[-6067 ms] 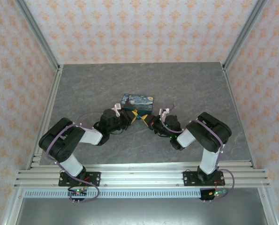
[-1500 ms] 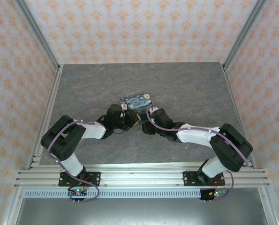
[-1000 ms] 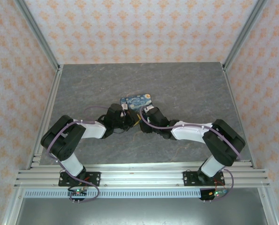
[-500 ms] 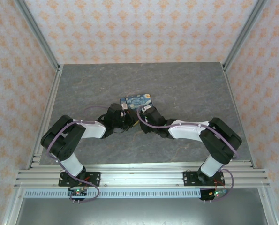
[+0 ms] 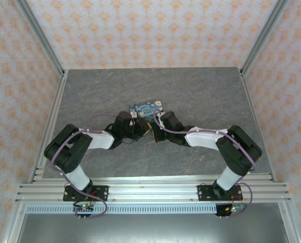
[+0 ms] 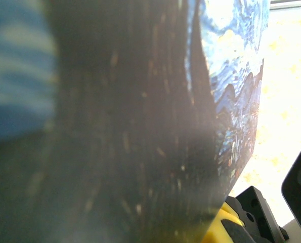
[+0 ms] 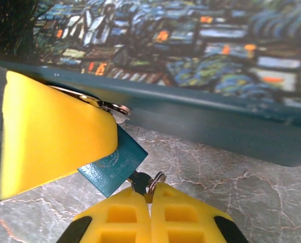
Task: Unlock the padlock with the key
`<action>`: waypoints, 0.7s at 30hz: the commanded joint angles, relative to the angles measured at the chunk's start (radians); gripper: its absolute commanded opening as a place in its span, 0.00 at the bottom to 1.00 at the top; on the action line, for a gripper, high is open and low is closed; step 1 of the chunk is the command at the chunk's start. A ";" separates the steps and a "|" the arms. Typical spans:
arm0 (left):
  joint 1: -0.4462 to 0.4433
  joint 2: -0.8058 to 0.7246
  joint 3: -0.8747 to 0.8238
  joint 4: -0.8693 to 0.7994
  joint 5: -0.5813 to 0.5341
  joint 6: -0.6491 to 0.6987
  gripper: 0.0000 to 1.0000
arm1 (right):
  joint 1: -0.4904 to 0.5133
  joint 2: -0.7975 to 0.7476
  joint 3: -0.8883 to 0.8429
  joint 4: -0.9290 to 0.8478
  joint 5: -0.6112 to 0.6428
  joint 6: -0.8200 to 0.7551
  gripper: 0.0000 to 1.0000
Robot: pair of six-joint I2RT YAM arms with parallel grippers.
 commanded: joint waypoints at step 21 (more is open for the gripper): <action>-0.006 -0.029 0.042 -0.241 0.054 0.195 0.61 | -0.067 -0.147 -0.193 0.313 -0.128 0.367 0.63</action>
